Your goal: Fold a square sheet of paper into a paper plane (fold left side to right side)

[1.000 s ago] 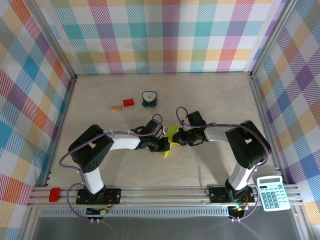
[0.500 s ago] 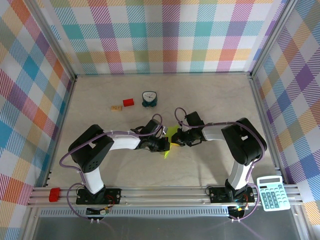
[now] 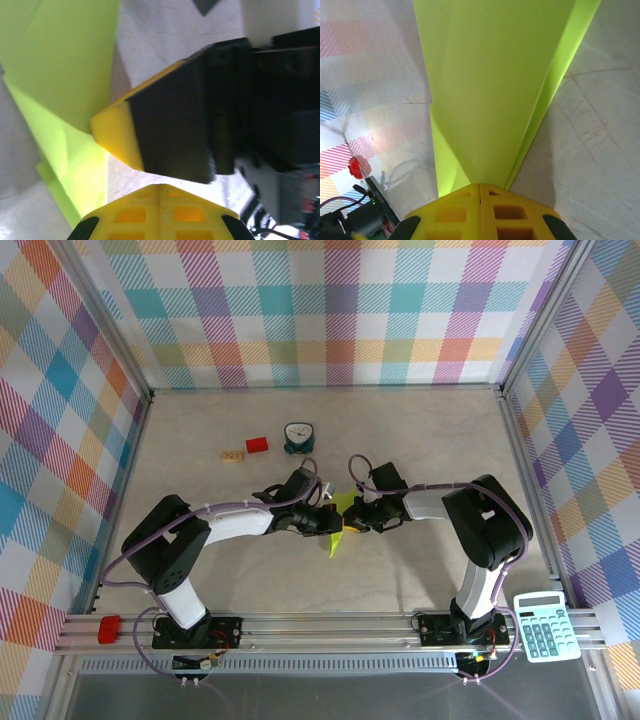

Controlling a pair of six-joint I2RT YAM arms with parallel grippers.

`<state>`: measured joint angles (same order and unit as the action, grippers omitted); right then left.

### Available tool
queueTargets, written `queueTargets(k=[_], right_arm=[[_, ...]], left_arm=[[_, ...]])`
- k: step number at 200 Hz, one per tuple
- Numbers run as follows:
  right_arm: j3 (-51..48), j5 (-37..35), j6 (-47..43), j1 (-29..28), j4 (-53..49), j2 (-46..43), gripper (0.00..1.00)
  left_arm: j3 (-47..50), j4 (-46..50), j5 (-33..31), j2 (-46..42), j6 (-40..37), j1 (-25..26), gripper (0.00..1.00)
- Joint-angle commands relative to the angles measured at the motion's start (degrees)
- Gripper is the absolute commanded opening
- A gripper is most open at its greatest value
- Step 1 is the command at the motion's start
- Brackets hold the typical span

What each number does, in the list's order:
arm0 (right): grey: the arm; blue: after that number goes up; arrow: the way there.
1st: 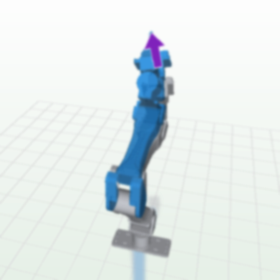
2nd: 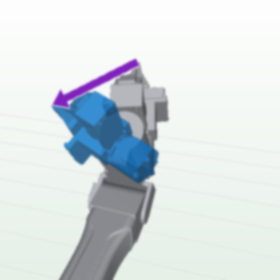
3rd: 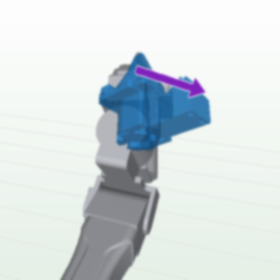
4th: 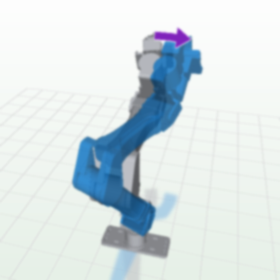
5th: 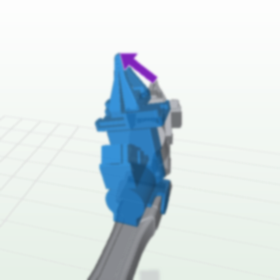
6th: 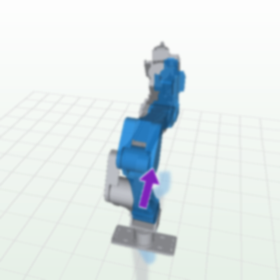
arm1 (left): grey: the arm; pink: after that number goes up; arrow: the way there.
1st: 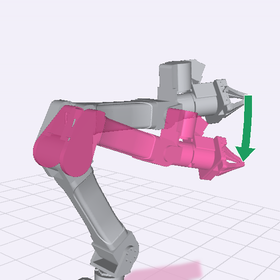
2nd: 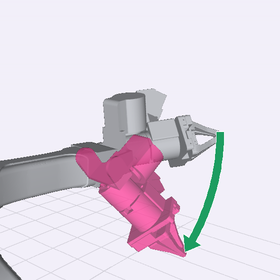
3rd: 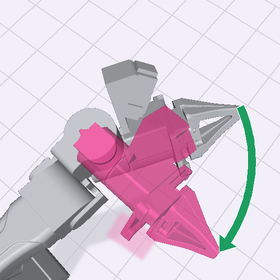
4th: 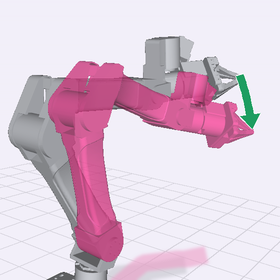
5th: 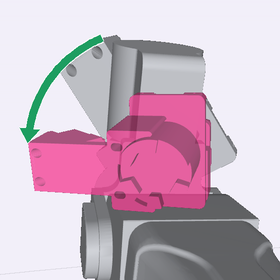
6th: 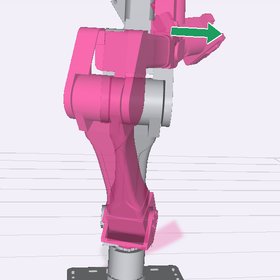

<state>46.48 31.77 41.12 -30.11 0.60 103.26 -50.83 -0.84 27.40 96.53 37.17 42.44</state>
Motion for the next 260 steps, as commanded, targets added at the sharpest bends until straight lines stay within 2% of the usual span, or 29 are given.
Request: queueTargets(k=[1, 33, 260], right_arm=[[-1.0, -6.1, -1.6, -0.5, -6.7, 3.5, 0.0], [-0.4, -6.4, -2.0, -0.5, -7.6, 3.6, 0.0], [1.0, -8.0, -3.4, -0.5, -11.2, 4.1, 0.0]], left_arm=[[2.0, -0.9, 3.7, -1.1, 3.7, -0.3, 0.01], [4.9, -4.8, 5.9, -0.6, 6.7, 0.1, 0.0], [8.0, -5.9, 5.7, 3.4, 7.2, 1.7, 0.0]])
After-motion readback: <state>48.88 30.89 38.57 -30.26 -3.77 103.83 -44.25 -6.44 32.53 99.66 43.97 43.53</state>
